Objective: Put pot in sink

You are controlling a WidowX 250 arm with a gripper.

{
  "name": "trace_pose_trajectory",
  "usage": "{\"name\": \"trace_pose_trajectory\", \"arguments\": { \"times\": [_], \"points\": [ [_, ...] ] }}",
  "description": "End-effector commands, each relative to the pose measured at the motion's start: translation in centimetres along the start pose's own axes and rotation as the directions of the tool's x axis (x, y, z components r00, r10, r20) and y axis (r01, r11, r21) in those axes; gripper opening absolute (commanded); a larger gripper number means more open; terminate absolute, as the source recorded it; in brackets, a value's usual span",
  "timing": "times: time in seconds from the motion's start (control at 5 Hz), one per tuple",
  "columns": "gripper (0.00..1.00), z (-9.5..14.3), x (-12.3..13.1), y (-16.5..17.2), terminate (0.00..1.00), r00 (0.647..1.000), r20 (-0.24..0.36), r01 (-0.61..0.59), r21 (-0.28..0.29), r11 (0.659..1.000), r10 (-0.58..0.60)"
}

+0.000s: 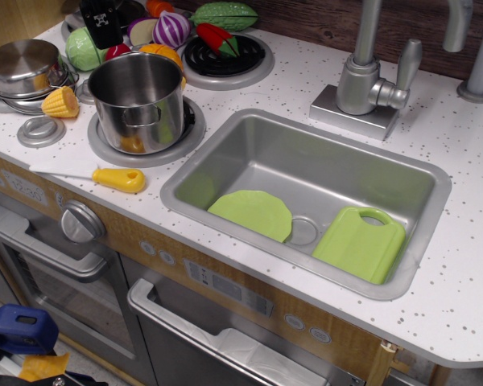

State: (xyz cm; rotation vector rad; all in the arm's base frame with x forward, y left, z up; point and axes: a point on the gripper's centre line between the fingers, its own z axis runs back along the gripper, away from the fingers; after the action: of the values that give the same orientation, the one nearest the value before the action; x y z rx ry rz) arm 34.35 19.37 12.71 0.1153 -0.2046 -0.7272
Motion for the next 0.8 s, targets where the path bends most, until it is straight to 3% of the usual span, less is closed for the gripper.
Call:
{"name": "trace_pose_trajectory", "arguments": {
  "times": [0.0,0.2,0.4,0.6],
  "points": [
    [1.00,0.0,0.0,0.0,0.00,1.000,0.000,0.000,0.000,1.000,0.000],
    [1.00,0.9,1.6,-0.3,0.00,0.995,-0.013,-0.102,0.005,0.995,0.102],
    [1.00,2.0,3.5,-1.2,0.00,0.966,-0.011,-0.259,0.036,0.965,0.259],
    [1.00,2.4,4.8,-1.7,0.00,0.925,0.008,-0.379,-0.026,0.925,0.380]
  ]
}}
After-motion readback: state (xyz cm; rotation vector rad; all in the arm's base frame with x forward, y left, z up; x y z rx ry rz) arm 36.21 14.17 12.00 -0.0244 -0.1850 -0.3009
